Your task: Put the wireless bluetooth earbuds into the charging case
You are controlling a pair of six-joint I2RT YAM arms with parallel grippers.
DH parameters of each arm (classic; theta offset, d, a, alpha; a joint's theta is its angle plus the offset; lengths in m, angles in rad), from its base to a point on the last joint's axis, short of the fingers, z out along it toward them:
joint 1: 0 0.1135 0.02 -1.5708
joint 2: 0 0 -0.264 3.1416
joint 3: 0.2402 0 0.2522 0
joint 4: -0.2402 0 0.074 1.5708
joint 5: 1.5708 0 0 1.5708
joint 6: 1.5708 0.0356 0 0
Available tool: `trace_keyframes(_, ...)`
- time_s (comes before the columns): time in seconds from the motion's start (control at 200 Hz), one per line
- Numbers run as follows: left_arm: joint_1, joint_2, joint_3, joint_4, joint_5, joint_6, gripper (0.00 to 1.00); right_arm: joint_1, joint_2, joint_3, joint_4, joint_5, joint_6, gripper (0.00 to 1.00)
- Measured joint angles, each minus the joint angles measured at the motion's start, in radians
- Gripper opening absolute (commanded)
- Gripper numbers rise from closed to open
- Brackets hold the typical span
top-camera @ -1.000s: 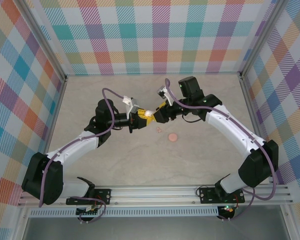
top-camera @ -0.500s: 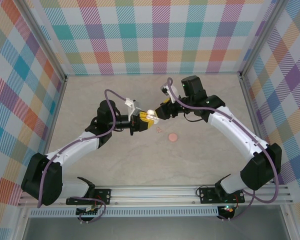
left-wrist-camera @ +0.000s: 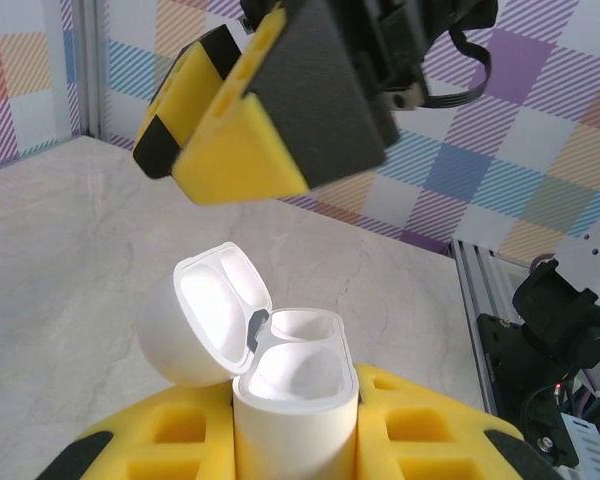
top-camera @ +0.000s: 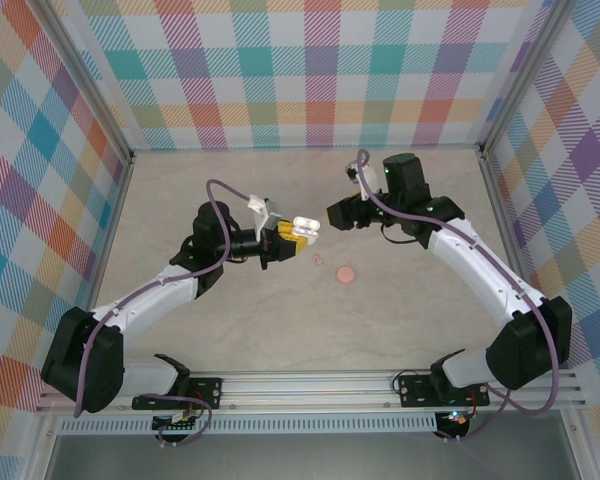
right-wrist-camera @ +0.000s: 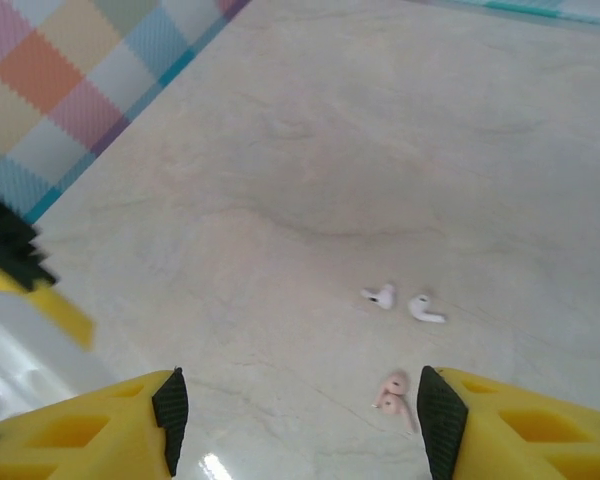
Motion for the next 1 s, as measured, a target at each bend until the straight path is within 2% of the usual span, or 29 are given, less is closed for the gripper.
trace_keyframes(0.18,0.0,-0.029,-0.025,0.004,-0.01,-0.013,0.12,-0.046,0.062,0.002,-0.005,0.028,0.039,0.65)
trace_keyframes(0.55,0.0,-0.197,-0.11,0.007,-0.062,-0.053,0.12,-0.045,0.473,0.172,-0.072,-0.054,0.055,0.56)
trace_keyframes(0.835,0.001,-0.27,-0.148,-0.005,-0.096,-0.082,0.13,-0.003,0.664,0.357,-0.151,-0.068,0.038,0.49)
trace_keyframes(1.0,0.001,-0.284,-0.148,-0.005,-0.097,-0.082,0.13,0.029,0.763,0.466,-0.215,-0.045,0.022,0.49)
